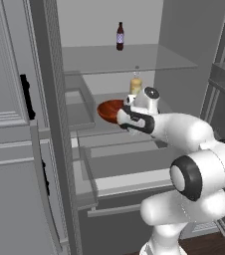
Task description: Pick the chicken drumstick and carrot from their plates and place them in the bowl. Then put the bowl in the fridge.
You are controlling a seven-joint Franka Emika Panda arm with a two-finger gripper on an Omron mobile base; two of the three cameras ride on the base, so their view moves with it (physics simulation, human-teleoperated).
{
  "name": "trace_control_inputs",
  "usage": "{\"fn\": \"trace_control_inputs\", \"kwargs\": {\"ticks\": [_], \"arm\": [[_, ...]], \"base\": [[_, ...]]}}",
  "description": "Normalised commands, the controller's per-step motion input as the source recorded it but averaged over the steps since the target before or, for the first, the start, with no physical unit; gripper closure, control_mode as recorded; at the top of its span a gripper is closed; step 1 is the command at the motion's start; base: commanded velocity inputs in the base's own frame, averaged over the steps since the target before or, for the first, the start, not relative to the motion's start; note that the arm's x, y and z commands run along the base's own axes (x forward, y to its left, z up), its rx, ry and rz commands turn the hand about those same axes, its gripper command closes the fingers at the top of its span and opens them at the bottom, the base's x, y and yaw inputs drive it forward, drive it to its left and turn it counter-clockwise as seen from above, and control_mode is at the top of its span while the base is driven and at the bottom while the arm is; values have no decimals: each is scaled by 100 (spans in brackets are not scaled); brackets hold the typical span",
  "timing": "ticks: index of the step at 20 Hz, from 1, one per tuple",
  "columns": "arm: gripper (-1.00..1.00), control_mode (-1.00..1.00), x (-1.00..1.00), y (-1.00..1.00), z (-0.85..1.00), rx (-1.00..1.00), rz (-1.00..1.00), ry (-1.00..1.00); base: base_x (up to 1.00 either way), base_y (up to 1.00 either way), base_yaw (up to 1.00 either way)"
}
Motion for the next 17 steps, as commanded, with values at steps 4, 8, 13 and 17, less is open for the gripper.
{"fn": "trace_control_inputs", "kwargs": {"ticks": [4, 8, 13, 17], "arm": [[-100, -100, -100, -2, 68, -9, 0, 3], [-100, -100, -100, -16, 12, -1, -5, 0], [-100, -100, -100, -29, 0, 0, -10, -1], [-100, -100, -100, -19, 0, 0, -10, 0]], "base": [[0, 0, 0], [0, 0, 0], [0, 0, 0], [0, 0, 0]]}}
